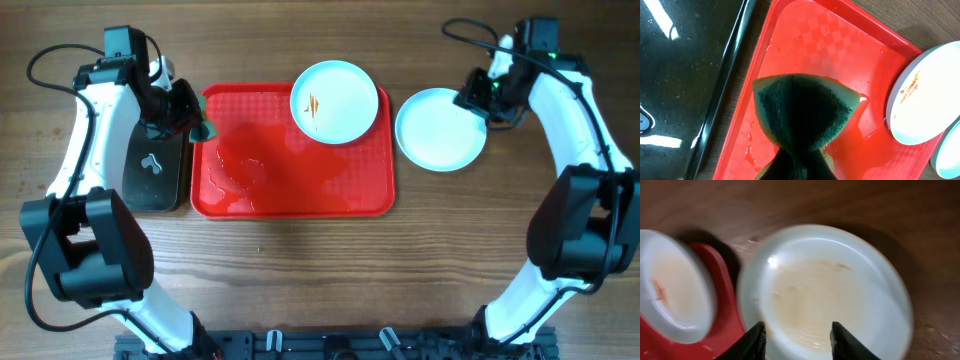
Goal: Clean dirty plates on tray and stack at the side
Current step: 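Move the right gripper to the last sauce plate and drag it left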
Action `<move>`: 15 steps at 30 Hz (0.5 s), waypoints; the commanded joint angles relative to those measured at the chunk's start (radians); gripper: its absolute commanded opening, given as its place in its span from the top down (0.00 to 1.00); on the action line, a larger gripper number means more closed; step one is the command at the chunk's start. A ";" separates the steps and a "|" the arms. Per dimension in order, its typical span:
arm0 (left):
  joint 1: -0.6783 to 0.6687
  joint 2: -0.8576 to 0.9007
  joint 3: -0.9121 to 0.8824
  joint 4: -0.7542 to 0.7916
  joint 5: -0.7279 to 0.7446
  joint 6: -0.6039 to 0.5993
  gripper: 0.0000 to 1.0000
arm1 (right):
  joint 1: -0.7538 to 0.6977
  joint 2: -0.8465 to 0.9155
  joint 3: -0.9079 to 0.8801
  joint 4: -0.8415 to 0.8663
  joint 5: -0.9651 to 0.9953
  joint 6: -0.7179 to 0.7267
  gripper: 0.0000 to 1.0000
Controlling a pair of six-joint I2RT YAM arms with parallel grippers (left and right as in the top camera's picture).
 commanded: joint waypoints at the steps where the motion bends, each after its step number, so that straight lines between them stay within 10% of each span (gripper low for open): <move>1: 0.006 -0.010 0.012 0.002 -0.002 0.016 0.96 | 0.152 -0.029 0.036 0.044 -0.047 0.053 0.55; 15: 0.005 -0.010 0.012 0.003 -0.002 0.016 0.96 | 0.411 0.137 0.035 0.174 0.254 0.222 0.52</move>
